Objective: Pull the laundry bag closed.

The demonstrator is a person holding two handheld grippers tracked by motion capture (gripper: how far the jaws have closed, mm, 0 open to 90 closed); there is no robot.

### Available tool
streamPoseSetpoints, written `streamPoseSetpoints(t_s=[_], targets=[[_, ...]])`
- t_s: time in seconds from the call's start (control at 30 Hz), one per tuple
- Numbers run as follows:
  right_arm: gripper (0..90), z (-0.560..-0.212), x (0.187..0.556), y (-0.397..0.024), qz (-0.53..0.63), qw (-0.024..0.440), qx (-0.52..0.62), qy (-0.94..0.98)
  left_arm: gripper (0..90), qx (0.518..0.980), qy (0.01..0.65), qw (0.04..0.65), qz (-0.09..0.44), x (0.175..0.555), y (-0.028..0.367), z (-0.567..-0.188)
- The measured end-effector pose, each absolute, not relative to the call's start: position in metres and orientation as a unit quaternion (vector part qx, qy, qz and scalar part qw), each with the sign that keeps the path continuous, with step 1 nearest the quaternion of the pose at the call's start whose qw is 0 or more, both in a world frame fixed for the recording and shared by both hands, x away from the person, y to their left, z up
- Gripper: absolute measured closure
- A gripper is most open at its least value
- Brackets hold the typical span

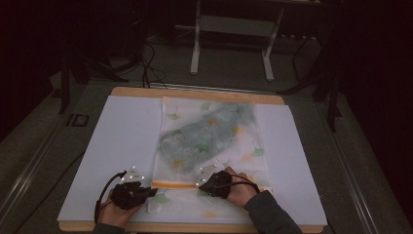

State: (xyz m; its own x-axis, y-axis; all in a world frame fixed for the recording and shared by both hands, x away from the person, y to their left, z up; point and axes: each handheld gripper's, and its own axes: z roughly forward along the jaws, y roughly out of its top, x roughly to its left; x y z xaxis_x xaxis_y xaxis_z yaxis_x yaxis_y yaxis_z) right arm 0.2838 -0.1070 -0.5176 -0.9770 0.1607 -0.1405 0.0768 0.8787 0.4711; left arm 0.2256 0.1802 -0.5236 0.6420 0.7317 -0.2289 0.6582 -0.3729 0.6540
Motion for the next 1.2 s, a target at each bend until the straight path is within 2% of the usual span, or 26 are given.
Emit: streamPoseSetpoints(t_s=[1.2], targets=[[90.0,-0.516,0.284,-0.136,0.226,0.093,0.08,0.966,88.1,0.827,0.421,0.371,0.051,0.225,0.183,-0.523]])
